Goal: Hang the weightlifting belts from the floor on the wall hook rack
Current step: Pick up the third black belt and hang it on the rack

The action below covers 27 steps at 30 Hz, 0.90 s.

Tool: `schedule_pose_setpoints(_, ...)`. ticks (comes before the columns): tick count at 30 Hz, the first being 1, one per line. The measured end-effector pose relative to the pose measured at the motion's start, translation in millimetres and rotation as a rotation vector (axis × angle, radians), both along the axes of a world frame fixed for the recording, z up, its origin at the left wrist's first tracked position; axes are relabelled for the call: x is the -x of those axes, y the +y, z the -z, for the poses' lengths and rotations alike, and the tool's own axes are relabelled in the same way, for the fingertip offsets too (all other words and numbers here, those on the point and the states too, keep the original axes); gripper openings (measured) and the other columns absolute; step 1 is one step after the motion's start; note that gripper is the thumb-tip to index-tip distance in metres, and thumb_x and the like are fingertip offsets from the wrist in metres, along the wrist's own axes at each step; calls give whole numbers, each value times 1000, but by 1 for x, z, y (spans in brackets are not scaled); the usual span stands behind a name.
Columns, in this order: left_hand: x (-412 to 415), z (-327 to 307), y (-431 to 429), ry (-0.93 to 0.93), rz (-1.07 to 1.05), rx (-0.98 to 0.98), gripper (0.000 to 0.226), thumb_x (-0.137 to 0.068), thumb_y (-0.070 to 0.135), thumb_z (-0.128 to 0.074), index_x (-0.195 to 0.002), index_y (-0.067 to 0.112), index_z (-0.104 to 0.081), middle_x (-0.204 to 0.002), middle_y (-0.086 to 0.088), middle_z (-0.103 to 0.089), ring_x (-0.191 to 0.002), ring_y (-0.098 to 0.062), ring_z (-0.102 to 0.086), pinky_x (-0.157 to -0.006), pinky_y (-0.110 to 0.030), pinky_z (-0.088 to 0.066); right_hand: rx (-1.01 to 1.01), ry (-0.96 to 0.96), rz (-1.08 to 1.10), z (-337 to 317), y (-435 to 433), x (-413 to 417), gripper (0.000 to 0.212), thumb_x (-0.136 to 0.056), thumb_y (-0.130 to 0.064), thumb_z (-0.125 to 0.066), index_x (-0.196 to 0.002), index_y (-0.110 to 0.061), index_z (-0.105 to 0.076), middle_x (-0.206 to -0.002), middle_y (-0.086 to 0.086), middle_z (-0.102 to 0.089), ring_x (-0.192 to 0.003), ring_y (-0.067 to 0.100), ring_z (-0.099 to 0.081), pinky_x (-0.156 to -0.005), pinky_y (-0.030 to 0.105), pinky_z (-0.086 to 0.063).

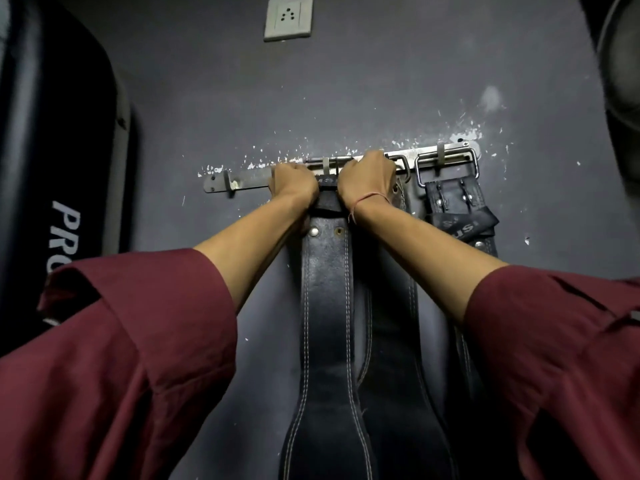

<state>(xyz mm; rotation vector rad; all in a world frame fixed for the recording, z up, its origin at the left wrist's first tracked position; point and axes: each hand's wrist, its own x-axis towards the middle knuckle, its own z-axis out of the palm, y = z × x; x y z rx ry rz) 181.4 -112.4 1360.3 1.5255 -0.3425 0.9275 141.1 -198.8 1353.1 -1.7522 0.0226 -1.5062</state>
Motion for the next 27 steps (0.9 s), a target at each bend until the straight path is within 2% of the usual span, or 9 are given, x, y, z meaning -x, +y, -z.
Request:
schedule_pose_setpoints(3,-5,4,0,63,18,-63,36,-102,16,-37,-125,0,-59,-128,-18,-60,-121,-35,-56,-95,-35,-45,29,49,22,6,-1,-1,24,-95,-11,-46,-108,1,-63,-120,21,-62,-109,39,-60,-75,33,-41)
schedule_pose_setpoints(7,3,33,-1,-63,-34,-56,32,-105,21,-33,-88,12,-59,-84,-5,-57,-88,-23,-47,-68,-24,-28,64,-14,43,29,-2,-6,33,-101,-24,-40,-100,-2,-66,-107,20,-67,-101,39,-62,-69,32,-33)
schedule_pose_setpoints(9,8,52,0,-94,4,-23,36,-107,28,-32,-99,8,-61,-95,-11,-62,-93,-26,-53,-72,-25,-30,58,-87,-51,45,0,-7,34,-103,-26,-39,-103,0,-62,-105,21,-67,-101,39,-61,-68,30,-29)
schedule_pose_setpoints(11,15,80,-1,-128,55,-38,40,-107,36,-30,-118,8,-56,-119,-14,-63,-113,-28,-57,-82,-26,-35,113,-124,-204,72,2,-2,31,-103,-24,-41,-119,0,-53,-117,21,-64,-110,35,-58,-73,28,-30)
schedule_pose_setpoints(14,26,135,-2,-193,115,-88,41,-106,38,-33,-134,11,-44,-139,-11,-55,-130,-27,-50,-105,-36,-40,186,-136,-353,123,5,13,47,-102,-24,-45,-144,-4,-36,-144,13,-51,-133,23,-48,-101,18,-32)
schedule_pose_setpoints(17,38,196,4,-122,115,-126,50,-106,36,-33,-150,13,-31,-154,-8,-40,-142,-22,-37,-117,-40,-30,157,-56,-368,181,11,32,49,-101,-22,-48,-146,-7,-35,-149,10,-44,-139,18,-41,-110,19,-29)
schedule_pose_setpoints(21,65,286,26,-120,133,-242,49,-104,39,-36,-150,21,-34,-150,-1,-42,-138,-18,-41,-114,-45,-37,115,120,-375,270,22,69,48,-99,-24,-51,-144,-12,-39,-148,4,-42,-137,13,-40,-112,24,-32)
schedule_pose_setpoints(25,106,364,45,26,232,-263,41,-104,35,-40,-144,23,-43,-143,4,-49,-133,-14,-45,-112,-42,-40,-32,315,-401,357,30,112,53,-98,-33,-52,-146,-20,-33,-150,-2,-39,-138,12,-38,-116,36,-35)
schedule_pose_setpoints(27,132,402,54,111,302,-269,37,-105,32,-40,-140,23,-47,-140,4,-52,-127,-11,-51,-108,-37,-44,-71,415,-411,401,39,141,52,-98,-36,-52,-145,-24,-33,-149,-4,-40,-137,11,-40,-114,34,-37)
